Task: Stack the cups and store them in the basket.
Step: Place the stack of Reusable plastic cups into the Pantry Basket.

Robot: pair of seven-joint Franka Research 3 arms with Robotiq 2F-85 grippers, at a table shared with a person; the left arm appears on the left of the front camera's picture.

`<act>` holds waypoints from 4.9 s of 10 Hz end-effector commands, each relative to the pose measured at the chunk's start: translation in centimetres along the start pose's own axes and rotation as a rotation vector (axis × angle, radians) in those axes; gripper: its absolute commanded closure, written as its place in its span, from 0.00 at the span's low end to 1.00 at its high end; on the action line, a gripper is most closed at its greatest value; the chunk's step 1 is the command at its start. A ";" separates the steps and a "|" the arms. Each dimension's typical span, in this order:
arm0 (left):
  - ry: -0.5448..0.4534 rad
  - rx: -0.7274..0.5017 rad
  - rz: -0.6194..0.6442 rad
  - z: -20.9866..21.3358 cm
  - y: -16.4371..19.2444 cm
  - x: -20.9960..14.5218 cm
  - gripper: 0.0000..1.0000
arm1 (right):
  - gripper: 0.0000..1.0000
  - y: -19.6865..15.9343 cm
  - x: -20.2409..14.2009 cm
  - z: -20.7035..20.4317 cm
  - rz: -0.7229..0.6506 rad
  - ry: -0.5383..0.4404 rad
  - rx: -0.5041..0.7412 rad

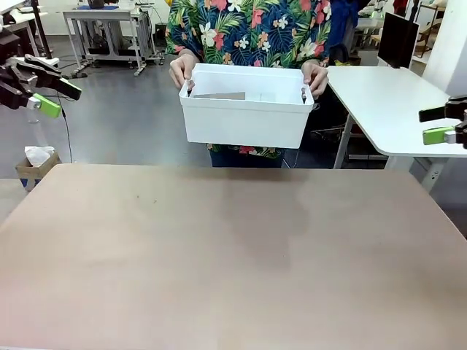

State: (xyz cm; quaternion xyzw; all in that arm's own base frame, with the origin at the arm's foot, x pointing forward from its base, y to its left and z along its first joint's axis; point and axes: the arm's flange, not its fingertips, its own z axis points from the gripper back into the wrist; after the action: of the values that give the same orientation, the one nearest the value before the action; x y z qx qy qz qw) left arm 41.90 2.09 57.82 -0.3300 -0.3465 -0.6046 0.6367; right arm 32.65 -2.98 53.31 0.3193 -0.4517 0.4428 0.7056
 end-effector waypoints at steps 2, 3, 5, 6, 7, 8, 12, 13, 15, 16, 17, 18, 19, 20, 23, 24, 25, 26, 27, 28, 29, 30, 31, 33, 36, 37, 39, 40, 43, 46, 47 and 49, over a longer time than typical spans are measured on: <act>0.009 0.007 0.011 0.0 -0.2 0.3 0.00 | 0.00 -0.2 0.2 -0.1 0.018 -0.025 -0.002; 0.009 0.007 0.011 0.0 -0.2 0.3 0.00 | 0.00 -0.2 0.2 -0.1 0.018 -0.025 -0.002; 0.009 0.007 0.011 0.0 -0.2 0.3 0.00 | 0.00 -0.2 0.2 -0.1 0.018 -0.025 -0.002; 0.009 0.007 0.011 0.0 -0.2 0.3 0.00 | 0.00 -0.2 0.2 -0.1 0.018 -0.025 -0.002; 0.009 0.007 0.011 0.0 -0.2 0.3 0.00 | 0.00 -0.2 0.2 -0.1 0.018 -0.025 -0.002; 0.009 0.007 0.011 0.0 -0.2 0.3 0.00 | 0.00 -0.2 0.2 -0.1 0.018 -0.025 -0.002; 0.009 0.007 0.011 0.0 -0.2 0.3 0.00 | 0.00 -0.2 0.2 -0.1 0.018 -0.025 -0.002; 0.009 0.007 0.011 0.0 -0.2 0.3 0.00 | 0.00 -0.2 0.2 -0.1 0.018 -0.025 -0.002; 0.009 0.007 0.011 0.0 -0.2 0.3 0.00 | 0.00 -0.2 0.2 -0.1 0.018 -0.025 -0.002; 0.009 0.007 0.011 0.0 -0.2 0.3 0.00 | 0.00 -0.2 0.2 -0.1 0.018 -0.025 -0.002; 0.009 0.007 0.011 0.0 -0.2 0.3 0.00 | 0.00 -0.2 0.2 -0.1 0.018 -0.025 -0.002; 0.009 0.007 0.011 0.0 -0.2 0.3 0.00 | 0.00 -0.2 0.2 -0.1 0.018 -0.025 -0.002; 0.009 0.007 0.011 0.0 -0.2 0.3 0.00 | 0.00 -0.2 0.2 -0.1 0.018 -0.025 -0.002; 0.009 0.007 0.011 0.0 -0.2 0.3 0.00 | 0.00 -0.2 0.2 -0.1 0.018 -0.025 -0.002; 0.009 0.007 0.011 0.0 -0.2 0.3 0.00 | 0.00 -0.2 0.2 -0.1 0.018 -0.025 -0.002; 0.009 0.007 0.011 0.0 -0.2 0.3 0.00 | 0.00 -0.2 0.2 -0.1 0.018 -0.025 -0.002; 0.009 0.007 0.011 0.0 -0.2 0.3 0.00 | 0.00 -0.2 0.2 -0.1 0.018 -0.025 -0.002; 0.009 0.007 0.011 0.0 -0.2 0.3 0.00 | 0.00 -0.2 0.2 -0.1 0.018 -0.025 -0.002; 0.009 0.007 0.011 0.0 -0.2 0.3 0.00 | 0.00 -0.2 0.2 -0.1 0.018 -0.025 -0.002; 0.009 0.007 0.011 0.0 -0.2 0.3 0.00 | 0.00 -0.2 0.2 -0.1 0.018 -0.025 -0.002; 0.009 0.007 0.011 0.0 -0.2 0.3 0.00 | 0.00 -0.2 0.2 -0.1 0.018 -0.025 -0.002; 0.009 0.007 0.011 0.0 -0.2 0.3 0.00 | 0.00 -0.2 0.2 -0.1 0.018 -0.025 -0.002; 0.009 0.007 0.011 0.0 -0.2 0.3 0.00 | 0.00 -0.2 0.2 -0.1 0.018 -0.025 -0.002; 0.009 0.007 0.011 0.0 -0.2 0.3 0.00 | 0.00 -0.2 0.2 -0.1 0.018 -0.025 -0.002; 0.009 0.007 0.011 0.0 -0.2 0.3 0.00 | 0.00 -0.2 0.2 -0.1 0.018 -0.025 -0.002; 0.009 0.007 0.011 0.0 -0.2 0.3 0.00 | 0.00 -0.2 0.2 -0.1 0.018 -0.025 -0.002; 0.009 0.007 0.011 0.0 -0.2 0.3 0.00 | 0.00 -0.2 0.2 -0.1 0.018 -0.025 -0.002; 0.009 0.007 0.011 0.0 -0.2 0.3 0.00 | 0.00 -0.2 0.2 -0.1 0.018 -0.025 -0.002; 0.009 0.007 0.011 0.0 -0.2 0.3 0.00 | 0.00 -0.2 0.2 -0.1 0.018 -0.025 -0.002; 0.009 0.007 0.011 0.0 -0.2 0.3 0.00 | 0.00 -0.2 0.2 -0.1 0.018 -0.025 -0.002; 0.009 0.007 0.011 0.0 -0.2 0.3 0.00 | 0.00 -0.2 0.2 -0.1 0.018 -0.025 -0.002; 0.009 0.007 0.011 0.0 -0.2 0.3 0.00 | 0.00 -0.2 0.2 -0.1 0.018 -0.025 -0.002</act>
State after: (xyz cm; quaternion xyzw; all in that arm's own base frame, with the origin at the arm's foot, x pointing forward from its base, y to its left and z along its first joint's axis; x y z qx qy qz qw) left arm 41.90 2.09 57.82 -0.3300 -0.3465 -0.6046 0.6367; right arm 32.63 -3.02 53.30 0.3198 -0.4516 0.4426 0.7056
